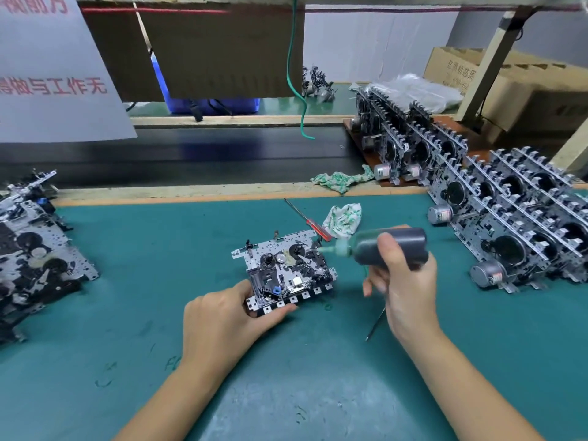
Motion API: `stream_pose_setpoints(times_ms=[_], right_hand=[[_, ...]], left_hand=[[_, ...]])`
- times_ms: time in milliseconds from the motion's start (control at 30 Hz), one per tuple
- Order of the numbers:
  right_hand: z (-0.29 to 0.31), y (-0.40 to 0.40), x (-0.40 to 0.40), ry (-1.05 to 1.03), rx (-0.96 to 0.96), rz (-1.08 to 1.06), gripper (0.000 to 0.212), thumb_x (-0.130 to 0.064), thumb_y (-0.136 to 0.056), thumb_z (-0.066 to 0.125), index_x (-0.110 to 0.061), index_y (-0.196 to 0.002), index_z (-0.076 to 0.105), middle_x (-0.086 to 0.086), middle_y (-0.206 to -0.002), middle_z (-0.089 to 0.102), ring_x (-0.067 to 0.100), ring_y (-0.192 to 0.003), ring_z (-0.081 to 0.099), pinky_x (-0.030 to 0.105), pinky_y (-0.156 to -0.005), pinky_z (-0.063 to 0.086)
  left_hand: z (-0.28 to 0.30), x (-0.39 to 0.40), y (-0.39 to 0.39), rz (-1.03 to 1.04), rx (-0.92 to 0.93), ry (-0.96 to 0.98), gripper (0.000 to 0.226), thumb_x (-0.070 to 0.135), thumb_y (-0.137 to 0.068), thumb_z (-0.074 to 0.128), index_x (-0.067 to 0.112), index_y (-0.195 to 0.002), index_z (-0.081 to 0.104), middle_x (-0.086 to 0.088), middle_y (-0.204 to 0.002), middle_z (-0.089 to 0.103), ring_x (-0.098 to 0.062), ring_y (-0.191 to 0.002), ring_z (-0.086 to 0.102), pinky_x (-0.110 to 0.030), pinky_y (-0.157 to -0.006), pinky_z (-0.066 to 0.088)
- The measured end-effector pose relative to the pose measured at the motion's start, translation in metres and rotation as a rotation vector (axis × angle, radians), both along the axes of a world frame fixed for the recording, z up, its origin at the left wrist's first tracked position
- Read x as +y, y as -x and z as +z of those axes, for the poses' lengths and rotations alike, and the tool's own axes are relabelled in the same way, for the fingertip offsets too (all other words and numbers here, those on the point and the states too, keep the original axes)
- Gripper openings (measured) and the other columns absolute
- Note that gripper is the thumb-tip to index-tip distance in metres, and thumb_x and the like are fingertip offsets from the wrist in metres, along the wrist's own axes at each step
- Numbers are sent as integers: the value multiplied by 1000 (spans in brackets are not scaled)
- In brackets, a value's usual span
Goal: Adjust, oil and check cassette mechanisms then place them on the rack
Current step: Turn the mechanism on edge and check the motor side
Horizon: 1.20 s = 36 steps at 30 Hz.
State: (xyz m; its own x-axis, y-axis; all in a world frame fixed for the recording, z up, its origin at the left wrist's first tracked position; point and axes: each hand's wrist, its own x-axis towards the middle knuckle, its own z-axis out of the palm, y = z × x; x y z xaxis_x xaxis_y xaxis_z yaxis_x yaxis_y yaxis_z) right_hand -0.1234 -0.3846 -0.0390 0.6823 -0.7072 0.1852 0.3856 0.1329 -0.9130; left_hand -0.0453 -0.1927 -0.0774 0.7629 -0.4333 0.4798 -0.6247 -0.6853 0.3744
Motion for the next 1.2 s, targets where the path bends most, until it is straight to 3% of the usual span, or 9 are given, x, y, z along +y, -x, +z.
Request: stream_pose_setpoints(times_ms=[100,233,433,567,900,1067,1200], right_hand=[[-5,0,7,110,53,-22,26,-45,-63,66,-21,-65,55,-7,-44,47,9,-31,37,15,-35,31],[-7,-1,9,249,89,-45,10,-47,-67,63,-37,-63,65,-15,-47,53,1,-41,47,12,-44,34],[-11,-1,10,319,124,-36,12,-47,-69,63,-35,-65,63,-14,-51,56,2,-44,48,17,-49,34],[-12,0,8,307,133,-50,15,-47,-69,64,-34,-65,62,-14,-51,54,3,-45,46,21,-55,32],[-13,-1,9,351,165,-69,16,-49,-69,64,-34,-64,60,-15,-52,54,3,-47,45,21,-52,33],[-10,0,8,392,155,-104,13,-48,-70,62,-36,-64,60,-17,-53,57,0,-48,47,13,-48,36],[-9,0,7,364,146,-114,16,-49,-69,63,-33,-64,61,-15,-53,57,1,-49,48,17,-49,38]], left_hand=[[1,-1,0,-22,-24,19,48,74,-64,48,31,-56,28,-2,-33,40,-26,-32,44,-23,-36,30],[1,-1,0,-14,-16,-3,48,73,-64,48,27,-51,40,-2,-33,42,-26,-32,45,-24,-36,31],[-1,-1,0,14,6,-24,55,75,-64,47,21,-51,54,-1,-34,43,-26,-34,46,-27,-36,36],[-1,-1,1,7,-7,-13,55,73,-64,48,21,-48,48,-2,-33,42,-27,-33,45,-26,-36,36],[0,-2,0,-16,-30,19,47,72,-65,48,31,-57,27,-1,-32,38,-25,-31,42,-24,-35,32],[-1,-1,0,-9,-5,-1,49,73,-65,48,27,-51,38,-1,-32,38,-25,-31,42,-26,-34,33],[-1,-1,-1,20,41,-24,59,74,-66,47,18,-48,46,-2,-33,39,-26,-33,43,-29,-34,37]])
